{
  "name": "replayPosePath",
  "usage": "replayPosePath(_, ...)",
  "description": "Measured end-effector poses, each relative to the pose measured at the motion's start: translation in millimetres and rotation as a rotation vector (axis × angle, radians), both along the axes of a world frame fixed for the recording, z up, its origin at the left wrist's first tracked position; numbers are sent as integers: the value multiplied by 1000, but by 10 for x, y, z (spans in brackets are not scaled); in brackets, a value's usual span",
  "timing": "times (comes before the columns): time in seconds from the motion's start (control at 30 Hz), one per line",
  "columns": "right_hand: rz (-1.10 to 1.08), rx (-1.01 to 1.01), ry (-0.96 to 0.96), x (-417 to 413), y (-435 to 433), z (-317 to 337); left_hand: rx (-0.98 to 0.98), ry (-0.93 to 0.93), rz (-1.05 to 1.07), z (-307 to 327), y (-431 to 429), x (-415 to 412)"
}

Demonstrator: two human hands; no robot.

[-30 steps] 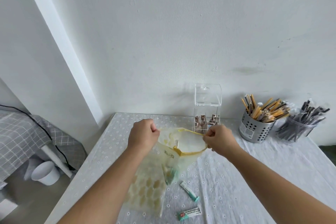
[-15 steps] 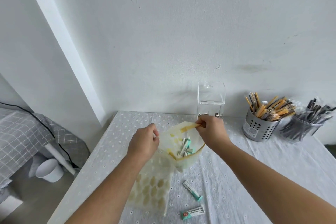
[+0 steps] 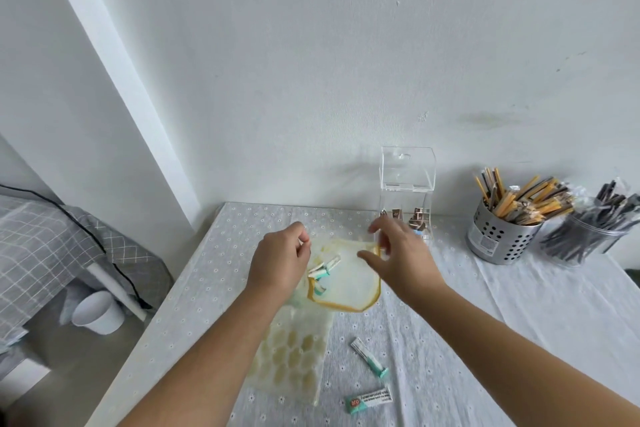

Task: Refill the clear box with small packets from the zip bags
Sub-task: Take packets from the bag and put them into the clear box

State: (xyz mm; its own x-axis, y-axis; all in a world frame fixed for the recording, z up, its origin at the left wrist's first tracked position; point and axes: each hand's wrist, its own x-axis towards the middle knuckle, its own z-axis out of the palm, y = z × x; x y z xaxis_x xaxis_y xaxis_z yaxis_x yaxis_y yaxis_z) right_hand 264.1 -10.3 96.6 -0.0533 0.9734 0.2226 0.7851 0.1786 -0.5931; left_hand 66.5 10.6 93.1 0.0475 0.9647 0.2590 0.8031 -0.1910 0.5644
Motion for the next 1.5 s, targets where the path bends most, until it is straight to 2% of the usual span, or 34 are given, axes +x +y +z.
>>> replayPosePath(0.13, 284, -100, -60, -316, -117, -202, -3, 92, -54, -158, -38, -74)
replayPosePath(0.27, 398, -328, -166, -649, 13, -501, -2, 112, -86, -222, -65, -177)
replayPosePath(0.47, 523, -540, -275, -946, 315, -769, -53, 39, -112, -198, -57, -263)
replayPosePath(0.73, 616, -535, -618, -1135, 445, -985, -128, -3, -110, -197, -27, -344)
replayPosePath(1.0, 599, -413, -486, -1115, 480, -1023, -109, 19, -113, -230, -39, -394)
replayPosePath(1.17, 575, -379, -324, -1021, 480, -950, -115, 30, -105, -234, -12, -386)
replayPosePath(1.5, 501, -288, -221, -758, 303, -554, -158, 50, -46, -174, 97, -235)
